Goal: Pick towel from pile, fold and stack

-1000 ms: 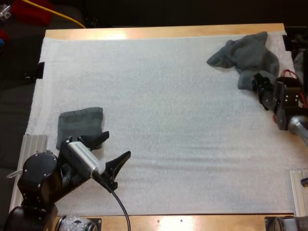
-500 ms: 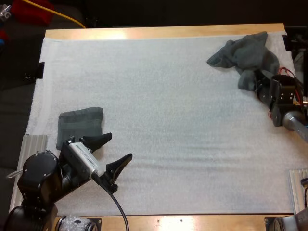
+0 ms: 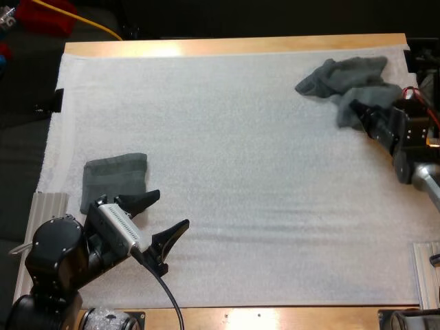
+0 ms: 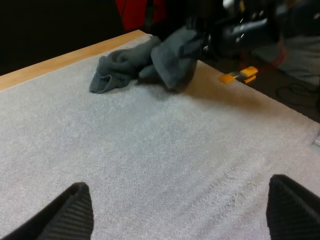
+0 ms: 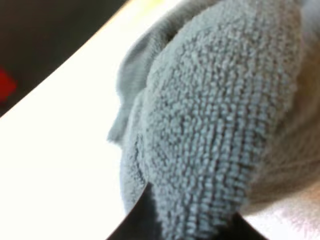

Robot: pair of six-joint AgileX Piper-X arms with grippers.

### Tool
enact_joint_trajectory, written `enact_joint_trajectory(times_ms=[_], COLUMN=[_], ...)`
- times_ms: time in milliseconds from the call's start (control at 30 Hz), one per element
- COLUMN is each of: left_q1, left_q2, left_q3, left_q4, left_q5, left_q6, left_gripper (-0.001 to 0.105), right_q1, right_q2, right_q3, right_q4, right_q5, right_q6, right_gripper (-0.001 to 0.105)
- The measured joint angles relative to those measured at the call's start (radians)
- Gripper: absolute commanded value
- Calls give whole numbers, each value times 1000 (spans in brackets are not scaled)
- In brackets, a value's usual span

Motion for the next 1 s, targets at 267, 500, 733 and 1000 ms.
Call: enact_joint_trajectory(times_ms=[267, 500, 733, 1000], left_q1=[0, 0, 0, 0], left_q2=[0, 0, 0, 0], left_q3=[0, 0, 0, 0], left_q4=[0, 0, 0, 0], left_q5=[12, 19, 23, 23], left_q6=[0, 0, 0, -16], left_gripper=[69, 69, 69, 69], right_q1=[32, 54, 132, 290], right_q2=[-245, -391, -472, -493], right_q3=[-16, -72, -112, -115], right_q4=[194, 392, 579, 703], right_q5=[-14, -121, -142, -103], right_q6=[-134, -208, -236, -245], right_gripper=[1, 1, 1, 1])
